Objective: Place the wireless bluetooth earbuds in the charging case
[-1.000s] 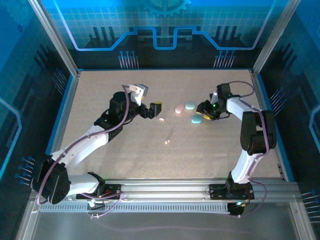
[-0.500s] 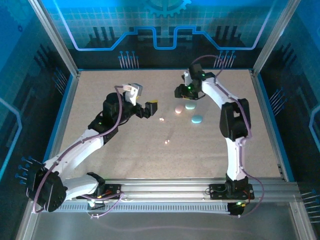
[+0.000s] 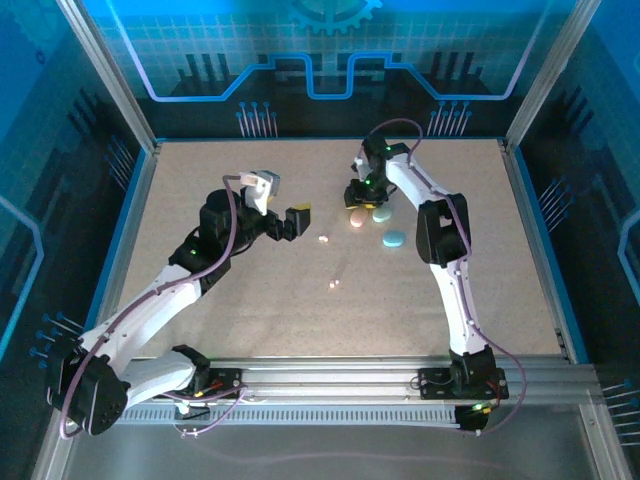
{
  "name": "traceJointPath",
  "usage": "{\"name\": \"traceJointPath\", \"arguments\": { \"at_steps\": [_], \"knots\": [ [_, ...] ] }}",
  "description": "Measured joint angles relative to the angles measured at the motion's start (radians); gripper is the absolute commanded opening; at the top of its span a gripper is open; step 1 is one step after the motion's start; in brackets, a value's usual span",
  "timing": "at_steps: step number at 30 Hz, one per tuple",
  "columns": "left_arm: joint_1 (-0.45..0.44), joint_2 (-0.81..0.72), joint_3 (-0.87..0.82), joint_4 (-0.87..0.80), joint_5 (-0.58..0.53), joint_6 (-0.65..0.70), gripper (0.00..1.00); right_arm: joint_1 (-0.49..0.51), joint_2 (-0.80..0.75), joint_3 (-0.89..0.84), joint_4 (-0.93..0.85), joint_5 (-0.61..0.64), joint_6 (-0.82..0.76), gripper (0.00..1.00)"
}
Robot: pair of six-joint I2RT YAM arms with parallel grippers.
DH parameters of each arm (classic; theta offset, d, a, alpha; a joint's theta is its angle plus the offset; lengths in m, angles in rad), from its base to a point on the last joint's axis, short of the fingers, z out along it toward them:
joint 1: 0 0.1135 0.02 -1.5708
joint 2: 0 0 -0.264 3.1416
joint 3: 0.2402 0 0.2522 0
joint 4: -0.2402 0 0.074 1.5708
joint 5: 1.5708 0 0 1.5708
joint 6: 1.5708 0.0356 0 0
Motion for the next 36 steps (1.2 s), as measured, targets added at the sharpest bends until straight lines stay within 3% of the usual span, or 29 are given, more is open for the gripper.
{"name": "traceJointPath", "arguments": {
  "at_steps": [6,18,30,36],
  "knots": [
    [0.001,0.003,0.000,0.000,0.001,0.000,0.99,0.018,-0.031,-0.054,-0.003,-0.009,-0.027,0.46],
    [0.001,0.027,0.000,0.000,0.004,-0.001,0.99,0.071,-0.202,-0.339,-0.016,-0.048,-0.020,0.50],
    [0.001,0.050,0.003,0.000,0.012,-0.021,0.99,0.077,-0.409,-0.600,0.058,-0.180,0.029,0.51],
    [0.001,0.050,0.003,0.000,0.014,-0.026,0.99,0.076,-0.459,-0.628,0.124,-0.146,0.021,0.54]
  ]
}}
